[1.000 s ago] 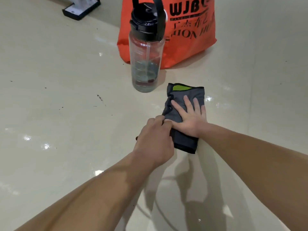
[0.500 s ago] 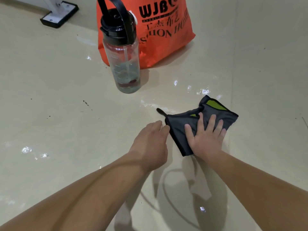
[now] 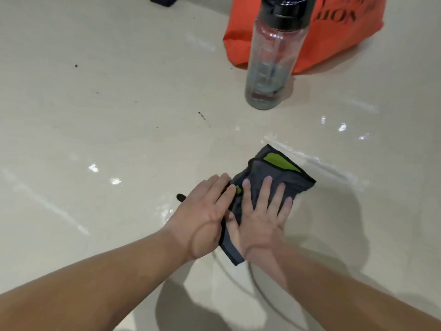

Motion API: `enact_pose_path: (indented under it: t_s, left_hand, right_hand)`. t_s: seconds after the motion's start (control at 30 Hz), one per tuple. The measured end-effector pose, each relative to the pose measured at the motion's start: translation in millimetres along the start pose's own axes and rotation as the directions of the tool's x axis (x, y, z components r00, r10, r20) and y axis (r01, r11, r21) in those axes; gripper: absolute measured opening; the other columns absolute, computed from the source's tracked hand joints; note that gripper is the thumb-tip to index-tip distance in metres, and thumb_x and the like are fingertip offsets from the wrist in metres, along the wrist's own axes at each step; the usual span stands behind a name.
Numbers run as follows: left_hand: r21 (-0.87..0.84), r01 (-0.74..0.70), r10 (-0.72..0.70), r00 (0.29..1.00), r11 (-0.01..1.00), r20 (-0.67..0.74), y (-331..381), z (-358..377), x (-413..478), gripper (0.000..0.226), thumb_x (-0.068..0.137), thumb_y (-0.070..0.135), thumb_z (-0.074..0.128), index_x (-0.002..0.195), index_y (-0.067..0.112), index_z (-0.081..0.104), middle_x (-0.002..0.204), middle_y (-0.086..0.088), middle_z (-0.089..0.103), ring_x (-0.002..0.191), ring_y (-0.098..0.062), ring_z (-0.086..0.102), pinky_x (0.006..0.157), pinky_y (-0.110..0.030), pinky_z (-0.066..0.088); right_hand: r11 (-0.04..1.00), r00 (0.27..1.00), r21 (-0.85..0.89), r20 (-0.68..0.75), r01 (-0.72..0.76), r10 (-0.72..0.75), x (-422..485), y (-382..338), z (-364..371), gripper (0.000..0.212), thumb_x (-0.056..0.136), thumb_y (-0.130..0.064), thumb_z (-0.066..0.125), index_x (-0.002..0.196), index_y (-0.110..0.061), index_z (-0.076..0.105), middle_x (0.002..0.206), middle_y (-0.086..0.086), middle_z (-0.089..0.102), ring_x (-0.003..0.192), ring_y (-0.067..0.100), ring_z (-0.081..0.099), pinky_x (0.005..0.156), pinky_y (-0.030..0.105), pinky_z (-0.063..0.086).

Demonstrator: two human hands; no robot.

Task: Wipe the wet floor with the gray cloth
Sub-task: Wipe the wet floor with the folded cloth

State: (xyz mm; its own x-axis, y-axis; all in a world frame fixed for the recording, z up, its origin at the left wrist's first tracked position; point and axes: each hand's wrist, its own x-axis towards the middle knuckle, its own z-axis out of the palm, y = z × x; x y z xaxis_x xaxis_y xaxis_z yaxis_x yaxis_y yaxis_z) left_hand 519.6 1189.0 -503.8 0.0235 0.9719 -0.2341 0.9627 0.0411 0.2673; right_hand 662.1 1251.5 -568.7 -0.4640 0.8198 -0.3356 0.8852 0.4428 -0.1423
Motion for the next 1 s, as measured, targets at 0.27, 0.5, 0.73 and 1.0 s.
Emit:
enact_pose_path:
  t_s: [0.27, 0.5, 0.73, 1.0]
  left_hand:
    - [-0.059, 0.481, -0.484, 0.869, 0.875, -0.096, -88, -18, -103, 0.092, 0.077, 0.021, 0.073, 0.154, -0.003, 0.029, 0.161, -0.027, 0.03, 0.15, -0.034, 0.021, 0.124, -0.034, 0.022]
    - [-0.065, 0.544, -0.546, 0.837, 0.837, -0.03, -100, -22, -146, 0.086, 0.077, 0.004, 0.054, 0.158, -0.002, 0.027, 0.165, -0.029, 0.021, 0.153, -0.037, 0.018, 0.124, -0.031, 0.006]
    - [-0.093, 0.327, -0.336, 0.937, 0.94, -0.099, -92, -3, -120, 0.067, 0.081, 0.018, 0.03, 0.138, -0.008, 0.054, 0.142, -0.028, 0.054, 0.129, -0.042, 0.054, 0.11, -0.043, 0.047]
    - [0.201, 0.408, -0.44, 0.884, 0.891, 0.158, -78, 47, -103, 0.085, 0.099, 0.049, 0.012, 0.157, -0.007, -0.015, 0.162, -0.036, -0.022, 0.152, -0.05, -0.02, 0.126, -0.058, -0.002]
  right_hand:
    - [0.894, 0.907, -0.168, 0.155, 0.415, -0.391, 45, -146, 3, 0.084, 0.093, -0.073, 0.006, 0.157, -0.029, -0.027, 0.162, 0.02, -0.033, 0.145, 0.051, -0.032, 0.115, 0.067, -0.016]
    - [0.766, 0.781, -0.159, 0.19, 0.622, -0.595, -31, -167, 24, 0.082, 0.096, -0.069, 0.014, 0.159, -0.026, -0.015, 0.163, 0.021, -0.029, 0.148, 0.049, -0.028, 0.118, 0.066, -0.012]
    - [0.724, 0.749, 0.231, -0.028, 0.65, -0.662, -24, -124, 0, 0.058, 0.094, -0.031, 0.048, 0.15, -0.016, 0.045, 0.166, 0.013, 0.019, 0.152, 0.034, 0.024, 0.121, 0.046, 0.031]
    - [0.847, 0.841, 0.07, 0.106, 0.526, -0.531, -26, -99, -59, 0.035, 0.093, -0.028, 0.047, 0.113, -0.008, 0.068, 0.132, 0.013, 0.058, 0.135, 0.032, 0.048, 0.103, 0.037, 0.048]
